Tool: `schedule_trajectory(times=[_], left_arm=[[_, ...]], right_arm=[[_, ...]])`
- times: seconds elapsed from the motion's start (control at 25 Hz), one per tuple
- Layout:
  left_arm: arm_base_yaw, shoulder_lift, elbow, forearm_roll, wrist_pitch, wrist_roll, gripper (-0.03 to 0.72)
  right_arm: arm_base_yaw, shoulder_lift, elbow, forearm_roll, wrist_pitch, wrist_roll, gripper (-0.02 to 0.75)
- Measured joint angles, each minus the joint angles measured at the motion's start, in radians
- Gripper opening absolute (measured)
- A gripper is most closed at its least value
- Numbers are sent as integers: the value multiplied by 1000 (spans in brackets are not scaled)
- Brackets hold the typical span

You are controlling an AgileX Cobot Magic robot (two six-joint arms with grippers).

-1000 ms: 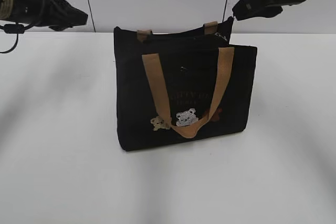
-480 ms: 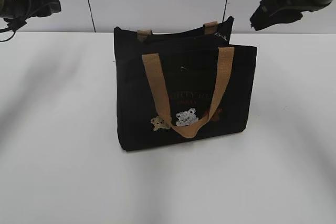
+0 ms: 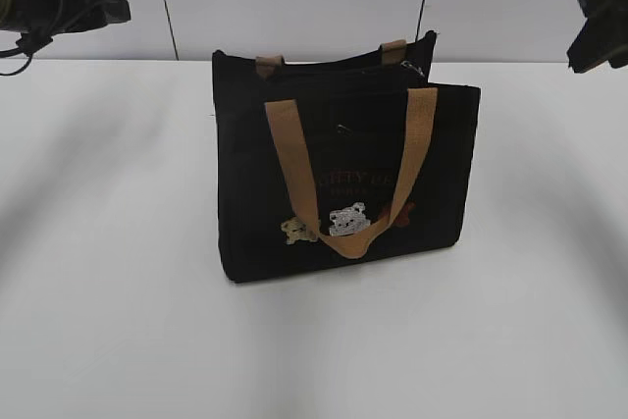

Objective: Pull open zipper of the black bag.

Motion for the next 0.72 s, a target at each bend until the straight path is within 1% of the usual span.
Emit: schedule_trajectory(times=[0.16, 0.36, 0.52, 0.56, 0.72], left_arm=[[0, -4, 0, 0, -28, 0, 466], [0, -4, 0, 1, -46, -2, 468], [0, -4, 0, 1, -52, -2, 468], [0, -4, 0, 1, -58, -2, 468], [0, -4, 0, 1, -72, -2, 468]], right_arm=[[-55, 0, 0, 2, 46, 29, 305], [-171, 0, 0, 0, 105, 34, 305], [-191, -11, 13, -1, 171, 0, 305], [-191, -26, 32, 1, 171, -1, 305], [-191, -188, 221, 7, 112, -7, 305]])
